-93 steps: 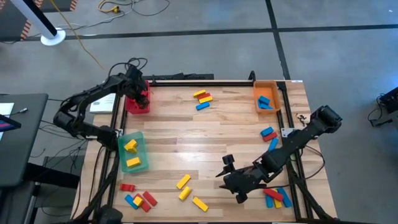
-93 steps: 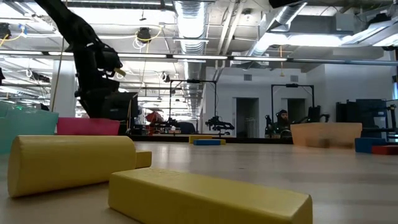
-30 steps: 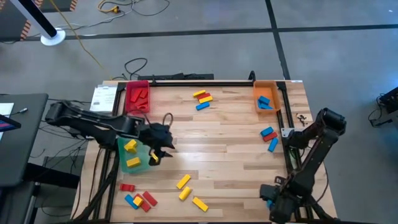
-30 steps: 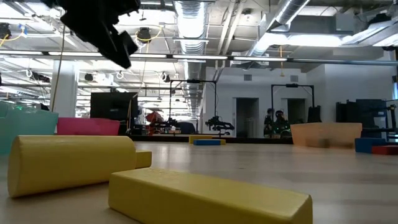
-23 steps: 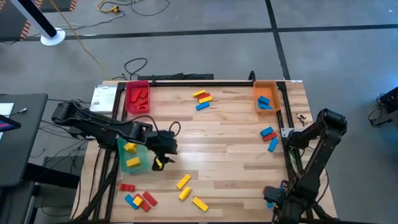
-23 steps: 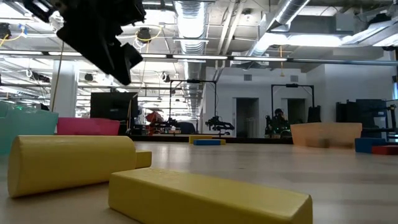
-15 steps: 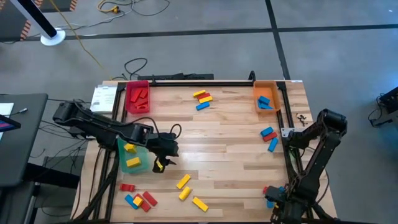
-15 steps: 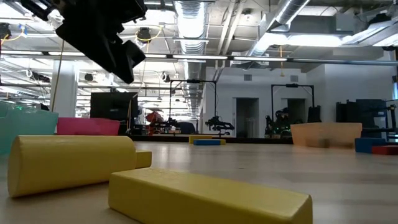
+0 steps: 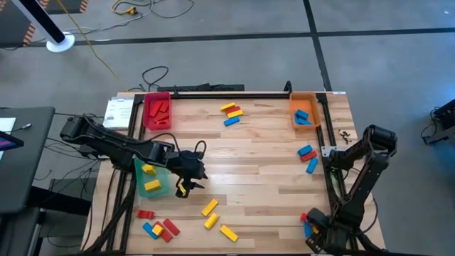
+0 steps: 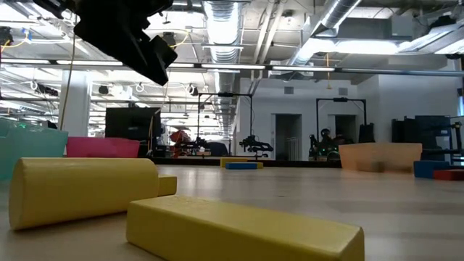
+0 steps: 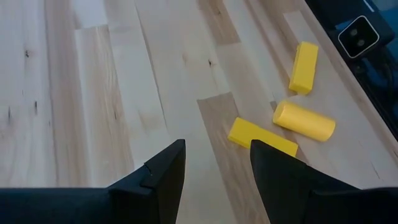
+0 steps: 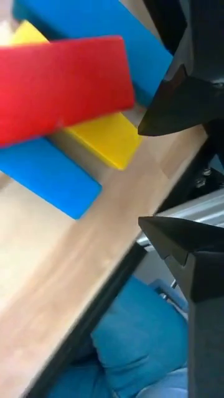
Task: Sort blocks
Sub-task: Put the yellow block into the green bin
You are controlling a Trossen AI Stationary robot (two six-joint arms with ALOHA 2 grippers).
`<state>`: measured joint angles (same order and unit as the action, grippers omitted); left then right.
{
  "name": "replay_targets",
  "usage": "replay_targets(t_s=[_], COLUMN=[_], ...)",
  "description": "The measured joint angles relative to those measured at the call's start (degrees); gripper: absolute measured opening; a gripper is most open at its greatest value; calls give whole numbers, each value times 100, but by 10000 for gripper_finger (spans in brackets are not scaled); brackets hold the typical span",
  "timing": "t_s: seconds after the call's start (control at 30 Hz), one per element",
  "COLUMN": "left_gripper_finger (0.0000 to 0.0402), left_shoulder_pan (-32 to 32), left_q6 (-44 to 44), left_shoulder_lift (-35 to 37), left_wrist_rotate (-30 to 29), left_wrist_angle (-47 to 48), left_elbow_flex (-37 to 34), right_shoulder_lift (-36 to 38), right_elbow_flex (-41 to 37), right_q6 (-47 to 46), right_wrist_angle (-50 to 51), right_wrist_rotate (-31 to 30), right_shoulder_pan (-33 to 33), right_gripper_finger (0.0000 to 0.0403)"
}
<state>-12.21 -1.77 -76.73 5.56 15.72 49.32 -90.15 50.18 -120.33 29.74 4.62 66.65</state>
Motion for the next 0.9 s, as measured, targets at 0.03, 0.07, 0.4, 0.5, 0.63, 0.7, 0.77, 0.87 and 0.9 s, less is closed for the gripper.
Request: replay_targets(t_s=[0.03,0.07,0.4,0.5,0.63,0.7,0.77,0.87,0.9], left_gripper_finger=[177,177,177,177,177,177,177,177,177], left_shoulder_pan=[-7,-11,-15,-15,-15,-15,-15,-15,-15], left_q6=[-21,-39,-81,-84,-82,-76,-71,-63,-63], left_shoulder_lift=[0,0,0,0,0,0,0,0,0], left_wrist_rotate=[-1,0,2,2,4,4,5,5,7], left_wrist_angle=[3,0,-13,-21,-30,-28,-27,-26,-29], left_elbow_flex=[0,1,0,0,0,0,0,0,0], right_shoulder_lift=[0,-10,-17,-74,-72,-64,-68,-76,-74], right_elbow_flex=[-42,-90,-234,-234,-241,-251,-211,-132,-107], right_q6=[-22,-36,-95,148,588,778,967,1241,1290], right_wrist_angle=[-1,-23,63,99,134,177,176,262,248], right_wrist_rotate=[0,4,122,8,-22,-112,-173,-201,-203], right_shoulder_pan=[-11,-23,-164,-248,-474,-538,-607,-699,-731], right_gripper_finger=[239,239,240,240,238,233,226,213,209])
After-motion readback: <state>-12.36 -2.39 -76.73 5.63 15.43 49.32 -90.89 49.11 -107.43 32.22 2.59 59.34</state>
